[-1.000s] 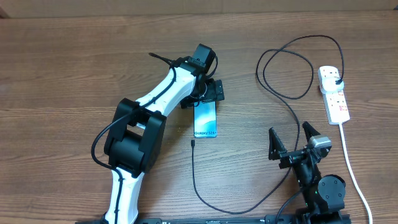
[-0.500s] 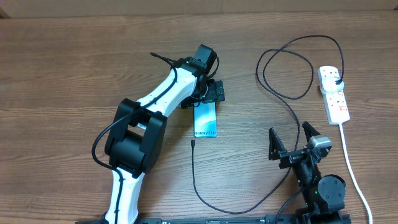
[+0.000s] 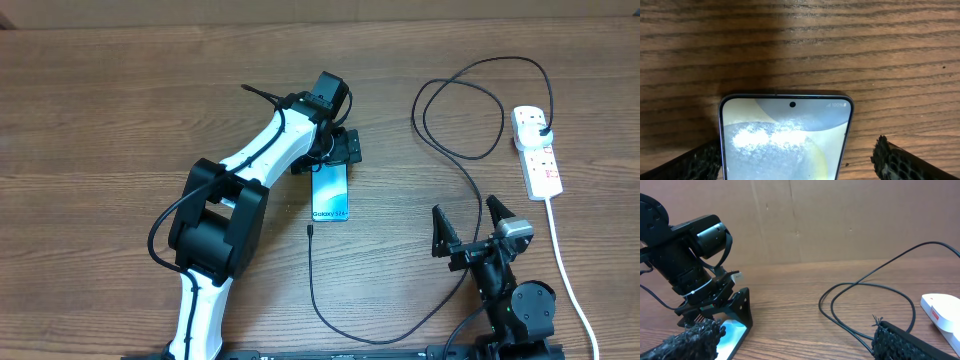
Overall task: Plug charger to phone and switch on socket
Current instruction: 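Rotate the phone so its bottom port faces the cable plug, then raise the right arm and move the right gripper toward the cable plug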
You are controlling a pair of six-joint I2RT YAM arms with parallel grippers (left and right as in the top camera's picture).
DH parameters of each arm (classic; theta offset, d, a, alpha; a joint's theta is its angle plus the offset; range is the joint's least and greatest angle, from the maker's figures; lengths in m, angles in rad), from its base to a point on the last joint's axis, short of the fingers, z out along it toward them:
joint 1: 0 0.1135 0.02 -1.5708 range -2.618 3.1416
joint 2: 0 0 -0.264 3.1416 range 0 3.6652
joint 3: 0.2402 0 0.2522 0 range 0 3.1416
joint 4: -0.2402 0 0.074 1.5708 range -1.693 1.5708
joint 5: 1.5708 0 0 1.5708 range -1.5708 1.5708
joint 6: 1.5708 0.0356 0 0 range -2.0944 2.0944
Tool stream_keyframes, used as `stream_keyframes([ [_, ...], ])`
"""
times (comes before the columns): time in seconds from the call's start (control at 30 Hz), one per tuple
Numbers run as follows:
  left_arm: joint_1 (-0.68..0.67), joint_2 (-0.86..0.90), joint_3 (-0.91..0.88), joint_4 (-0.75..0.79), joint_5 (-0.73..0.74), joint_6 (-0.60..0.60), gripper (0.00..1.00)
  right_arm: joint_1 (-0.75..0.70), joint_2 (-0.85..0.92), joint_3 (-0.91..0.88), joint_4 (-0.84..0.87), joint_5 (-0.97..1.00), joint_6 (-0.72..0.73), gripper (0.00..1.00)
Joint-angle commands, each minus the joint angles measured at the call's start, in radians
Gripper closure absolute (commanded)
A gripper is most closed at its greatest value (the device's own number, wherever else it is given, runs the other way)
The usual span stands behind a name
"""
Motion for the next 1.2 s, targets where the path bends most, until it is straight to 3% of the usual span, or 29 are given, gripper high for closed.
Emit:
stream_keyframes([
  [0.0,-0.007,0.182,-0.092,0.011,0.019,0.021,0.00,0.006,-0.008,-0.010,0.002,0.005,0.003,0.00],
  [1.17,-0.007,0.182,-0.092,-0.012,0.020,0.021,0.04,0.006,-0.008,-0.010,0.004,-0.024,0.043,0.00],
])
